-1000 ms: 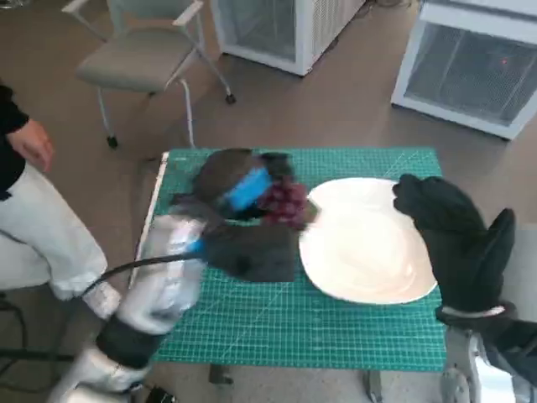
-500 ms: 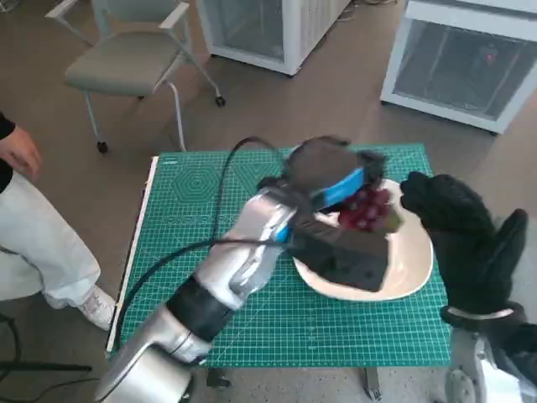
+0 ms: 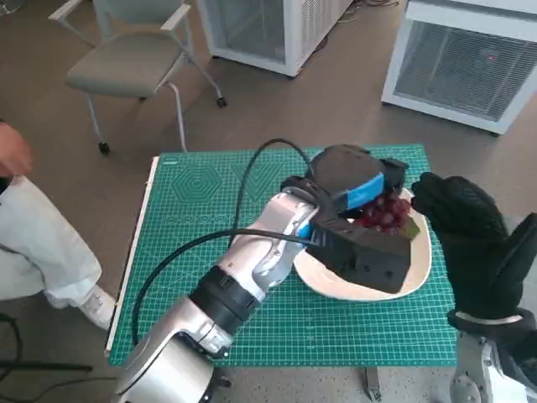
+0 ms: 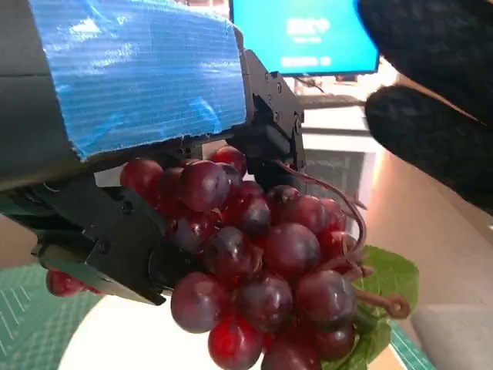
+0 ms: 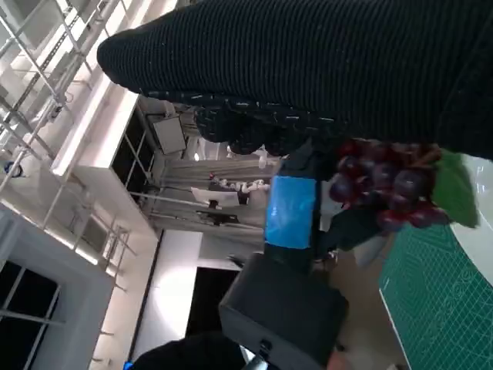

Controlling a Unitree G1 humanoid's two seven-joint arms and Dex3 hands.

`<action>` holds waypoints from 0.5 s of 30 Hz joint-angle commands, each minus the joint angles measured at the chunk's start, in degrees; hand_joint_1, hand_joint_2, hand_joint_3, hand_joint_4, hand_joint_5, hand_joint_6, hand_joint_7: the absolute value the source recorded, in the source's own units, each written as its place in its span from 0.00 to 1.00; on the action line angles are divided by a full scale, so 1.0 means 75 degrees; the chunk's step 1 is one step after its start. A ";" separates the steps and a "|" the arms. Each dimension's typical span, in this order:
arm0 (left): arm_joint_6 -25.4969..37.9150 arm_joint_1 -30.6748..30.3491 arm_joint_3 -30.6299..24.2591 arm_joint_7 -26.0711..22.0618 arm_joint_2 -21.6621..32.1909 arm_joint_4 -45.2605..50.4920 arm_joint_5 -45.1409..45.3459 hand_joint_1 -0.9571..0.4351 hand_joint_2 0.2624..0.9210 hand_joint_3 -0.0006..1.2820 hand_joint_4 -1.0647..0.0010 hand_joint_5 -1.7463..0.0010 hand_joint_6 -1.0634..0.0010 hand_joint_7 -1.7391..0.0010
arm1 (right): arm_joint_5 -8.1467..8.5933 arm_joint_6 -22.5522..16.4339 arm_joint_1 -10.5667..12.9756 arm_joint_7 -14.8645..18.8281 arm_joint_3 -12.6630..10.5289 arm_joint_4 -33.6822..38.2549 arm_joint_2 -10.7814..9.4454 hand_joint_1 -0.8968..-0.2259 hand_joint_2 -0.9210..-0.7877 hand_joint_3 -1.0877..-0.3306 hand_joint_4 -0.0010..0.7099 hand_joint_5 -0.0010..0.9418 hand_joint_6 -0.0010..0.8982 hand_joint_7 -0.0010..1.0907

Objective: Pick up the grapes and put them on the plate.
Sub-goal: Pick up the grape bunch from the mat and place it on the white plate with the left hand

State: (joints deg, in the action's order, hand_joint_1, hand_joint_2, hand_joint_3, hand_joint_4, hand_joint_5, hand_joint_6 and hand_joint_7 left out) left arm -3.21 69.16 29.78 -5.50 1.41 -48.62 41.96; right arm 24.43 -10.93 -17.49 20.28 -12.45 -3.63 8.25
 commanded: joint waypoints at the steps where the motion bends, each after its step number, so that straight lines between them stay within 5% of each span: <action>1: -0.0096 0.0272 -0.0049 0.0060 -0.0089 -0.0088 -0.0144 0.69 1.00 0.11 0.40 0.30 0.51 0.27 | -0.0063 0.0052 0.0180 -0.0097 0.0002 0.0019 -0.0026 0.78 0.00 0.59 0.58 0.80 0.23 0.91; 11: 0.0042 0.0201 -0.0125 -0.0258 -0.0121 -0.0176 -0.0365 0.69 1.00 0.15 0.44 0.23 0.57 0.27 | -0.0083 0.0032 0.0232 -0.0128 0.0011 -0.0008 -0.0023 0.78 0.00 0.59 0.59 0.79 0.24 0.90; 13: 0.0099 0.0150 -0.0151 -0.0471 -0.0105 -0.0132 -0.0467 0.68 0.98 0.16 0.51 0.32 0.61 0.33 | -0.0073 0.0037 0.0237 -0.0128 0.0017 -0.0009 -0.0022 0.78 0.00 0.59 0.59 0.79 0.24 0.90; 15: 0.0169 0.0125 -0.0174 -0.0694 -0.0100 -0.0099 -0.0559 0.64 0.94 0.14 0.60 0.56 0.65 0.50 | -0.0066 0.0046 0.0241 -0.0129 0.0025 -0.0015 -0.0023 0.78 0.00 0.59 0.59 0.79 0.24 0.89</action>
State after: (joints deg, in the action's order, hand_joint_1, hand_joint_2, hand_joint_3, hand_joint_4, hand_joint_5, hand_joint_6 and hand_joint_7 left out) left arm -2.61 69.21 29.07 -8.58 1.07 -49.82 39.20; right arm 24.38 -11.06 -16.96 19.80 -12.39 -3.78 8.23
